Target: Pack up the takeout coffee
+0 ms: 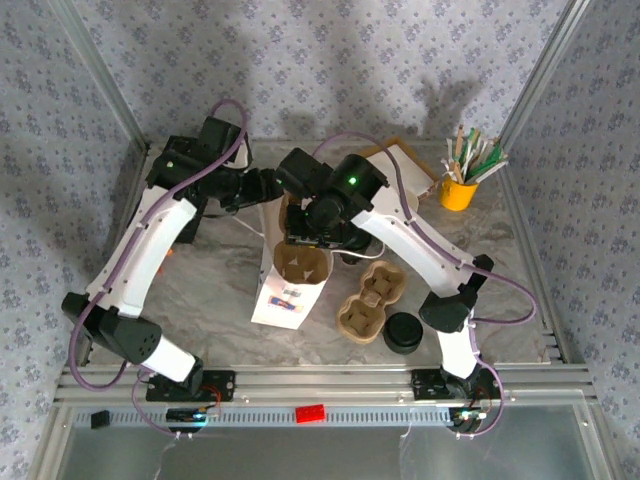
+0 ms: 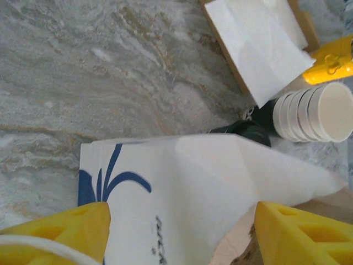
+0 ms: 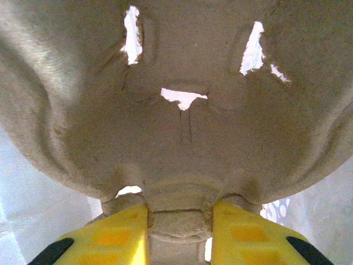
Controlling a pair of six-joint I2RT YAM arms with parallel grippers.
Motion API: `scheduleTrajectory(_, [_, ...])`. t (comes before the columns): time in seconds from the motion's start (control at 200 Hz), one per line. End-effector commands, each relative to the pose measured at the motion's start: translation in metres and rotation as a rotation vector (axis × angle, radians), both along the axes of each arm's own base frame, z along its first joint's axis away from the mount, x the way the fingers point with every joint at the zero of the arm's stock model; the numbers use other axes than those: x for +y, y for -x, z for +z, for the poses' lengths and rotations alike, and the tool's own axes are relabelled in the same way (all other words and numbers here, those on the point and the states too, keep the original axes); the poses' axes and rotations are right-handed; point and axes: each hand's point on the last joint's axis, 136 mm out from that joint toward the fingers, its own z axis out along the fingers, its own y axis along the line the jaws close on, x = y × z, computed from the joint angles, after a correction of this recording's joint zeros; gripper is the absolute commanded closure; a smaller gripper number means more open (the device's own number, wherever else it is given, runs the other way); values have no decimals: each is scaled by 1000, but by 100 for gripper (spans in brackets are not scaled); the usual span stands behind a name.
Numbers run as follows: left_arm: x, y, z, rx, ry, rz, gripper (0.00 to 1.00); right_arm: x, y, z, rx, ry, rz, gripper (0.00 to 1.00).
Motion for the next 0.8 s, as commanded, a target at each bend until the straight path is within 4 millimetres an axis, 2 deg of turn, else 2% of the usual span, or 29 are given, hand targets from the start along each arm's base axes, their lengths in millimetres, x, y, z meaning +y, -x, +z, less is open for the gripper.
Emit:
scheduleTrajectory(0.0, [2,-17,13,-62,49,92,29,0,11,-3,39,16,29,72])
scheduleTrajectory(0.095, [1,-19,12,-72,58,115,26,1,13,-5,48,14,34,72])
scheduleTrajectory(0.205, [2,-17,5,-49,44,122,26,1,16,-5,54,15,41,73])
scheduleTrajectory(0.285, [5,-13,13,-64,40,115,27,-4,17,-5,62,24,41,72])
scheduleTrajectory(0.405, [15,-2,29,-90,49,87,27,-7,14,-4,57,12,24,72])
scheduleTrajectory(0.5, [21,10,33,-81,39,44,27,-7,13,-4,55,10,22,73])
scheduleTrajectory(0.66, [17,35,28,-36,22,-81,27,-7,12,-4,48,13,24,73])
scheduleTrajectory(0.795, [13,42,22,-4,9,-144,27,-7,12,-2,46,8,25,73])
